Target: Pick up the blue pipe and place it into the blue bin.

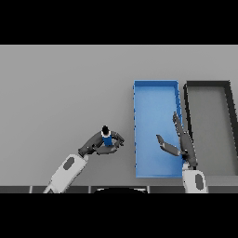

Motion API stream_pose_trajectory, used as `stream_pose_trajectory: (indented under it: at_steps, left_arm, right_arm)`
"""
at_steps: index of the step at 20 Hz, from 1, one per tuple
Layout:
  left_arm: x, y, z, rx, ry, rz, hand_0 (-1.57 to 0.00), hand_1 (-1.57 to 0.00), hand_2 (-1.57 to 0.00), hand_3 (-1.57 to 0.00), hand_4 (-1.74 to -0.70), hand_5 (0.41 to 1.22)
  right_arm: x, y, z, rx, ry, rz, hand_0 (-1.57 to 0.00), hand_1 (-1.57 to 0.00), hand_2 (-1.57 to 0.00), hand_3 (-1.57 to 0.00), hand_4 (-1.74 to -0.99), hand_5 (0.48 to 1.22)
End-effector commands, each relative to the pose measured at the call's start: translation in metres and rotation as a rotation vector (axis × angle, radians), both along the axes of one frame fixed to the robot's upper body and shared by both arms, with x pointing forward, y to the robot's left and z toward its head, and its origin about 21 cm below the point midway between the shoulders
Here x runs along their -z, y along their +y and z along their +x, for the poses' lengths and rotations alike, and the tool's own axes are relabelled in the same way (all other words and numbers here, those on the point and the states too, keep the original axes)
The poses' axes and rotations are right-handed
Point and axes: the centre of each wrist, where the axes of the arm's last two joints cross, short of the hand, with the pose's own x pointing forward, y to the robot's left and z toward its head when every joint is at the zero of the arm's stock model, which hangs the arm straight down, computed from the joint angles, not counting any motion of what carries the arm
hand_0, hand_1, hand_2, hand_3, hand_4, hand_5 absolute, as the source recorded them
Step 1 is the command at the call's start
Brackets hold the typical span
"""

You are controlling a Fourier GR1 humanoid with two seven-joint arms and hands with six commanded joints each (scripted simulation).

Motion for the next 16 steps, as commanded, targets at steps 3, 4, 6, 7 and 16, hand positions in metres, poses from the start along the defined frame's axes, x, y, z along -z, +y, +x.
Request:
stream_pose_trajectory:
  at_steps: [3, 4, 6, 7, 16]
  left_arm:
    - [0.001, -0.008, -0.002, -0.007, -0.013, -0.029, -1.11, -1.17, -1.21, -1.16, -1.57, 1.060]
    - [0.004, -0.008, -0.006, -0.009, -0.045, -0.031, -1.20, -1.25, -1.29, -1.21, -1.60, 1.092]
    - [0.001, -0.012, -0.006, -0.017, -0.079, -0.020, -1.33, -1.37, -1.39, -1.31, -1.65, 1.139]
    - [0.000, -0.013, -0.007, -0.012, -0.090, -0.028, -1.38, -1.41, -1.42, -1.34, -1.67, 1.155]
    - [-0.056, -0.030, -0.003, 0.079, -0.232, -0.157, -1.55, -1.55, -1.55, -1.44, -1.72, 1.212]
  right_arm:
    - [0.000, 0.003, 0.003, -0.006, -0.011, 0.003, 0.00, 0.00, 0.00, 0.00, -1.259, 0.614]
    - [0.000, 0.000, 0.002, -0.004, -0.003, 0.000, 0.00, 0.00, 0.00, 0.00, -1.260, 0.614]
    - [-0.001, 0.002, 0.002, -0.015, -0.021, 0.000, 0.00, 0.00, 0.00, 0.00, -1.255, 0.616]
    - [-0.003, 0.001, 0.002, -0.014, -0.029, 0.003, 0.00, 0.00, 0.00, 0.00, -1.252, 0.619]
    - [-0.001, -0.002, 0.001, -0.009, -0.022, -0.030, 0.00, 0.00, 0.00, 0.00, -1.219, 0.634]
